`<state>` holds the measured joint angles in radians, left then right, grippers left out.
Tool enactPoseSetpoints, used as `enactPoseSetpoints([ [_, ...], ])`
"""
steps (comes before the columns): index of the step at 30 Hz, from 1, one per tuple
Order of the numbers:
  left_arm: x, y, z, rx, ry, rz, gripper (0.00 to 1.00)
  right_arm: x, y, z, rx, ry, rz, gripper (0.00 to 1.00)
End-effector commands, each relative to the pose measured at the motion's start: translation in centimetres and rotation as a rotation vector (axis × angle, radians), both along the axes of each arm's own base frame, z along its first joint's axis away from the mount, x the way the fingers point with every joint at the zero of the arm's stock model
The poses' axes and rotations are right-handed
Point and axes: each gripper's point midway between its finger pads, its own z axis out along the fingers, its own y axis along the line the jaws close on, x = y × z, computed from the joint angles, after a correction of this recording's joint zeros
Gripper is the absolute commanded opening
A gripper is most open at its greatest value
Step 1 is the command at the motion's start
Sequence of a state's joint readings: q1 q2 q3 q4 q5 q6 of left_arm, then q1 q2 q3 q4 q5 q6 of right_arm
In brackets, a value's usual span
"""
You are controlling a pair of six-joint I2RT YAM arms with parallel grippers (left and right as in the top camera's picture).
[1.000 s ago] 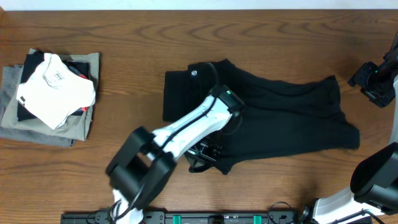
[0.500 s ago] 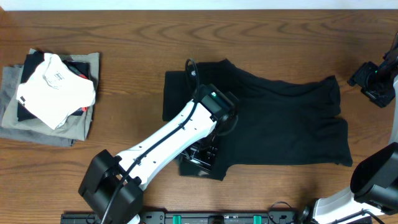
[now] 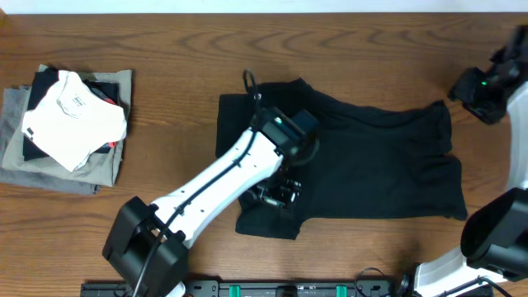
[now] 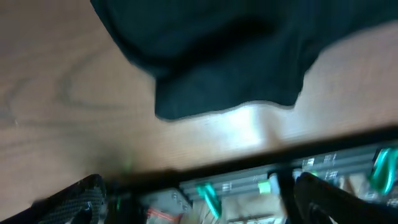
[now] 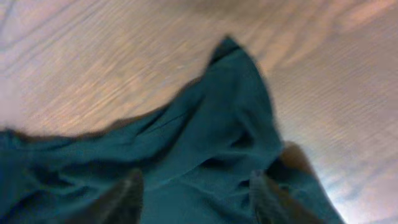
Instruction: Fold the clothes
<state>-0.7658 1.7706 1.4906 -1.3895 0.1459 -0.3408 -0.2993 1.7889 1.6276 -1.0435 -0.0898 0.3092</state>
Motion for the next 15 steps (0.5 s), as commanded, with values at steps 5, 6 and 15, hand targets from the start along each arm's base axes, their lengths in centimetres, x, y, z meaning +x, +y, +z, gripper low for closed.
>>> enactPoseSetpoints([
  [5, 3.3, -1.2, -0.5, -0.072, -0.113, 0.018, 0.98, 1.5, 0.4, -5.6, 0.003, 0.100, 0.039, 0.04],
  [6, 3.7, -1.5, -0.7, -0.079, -0.121, 0.019, 0.98, 1.7, 0.5, -6.7, 0.013, 0.118, 0.049, 0.01],
  [15, 4.5, -2.2, -3.3, -0.055, -0.095, 0.018, 0.99, 2.1, 0.4, -12.8, 0.038, 0.217, 0.077, 0.01],
])
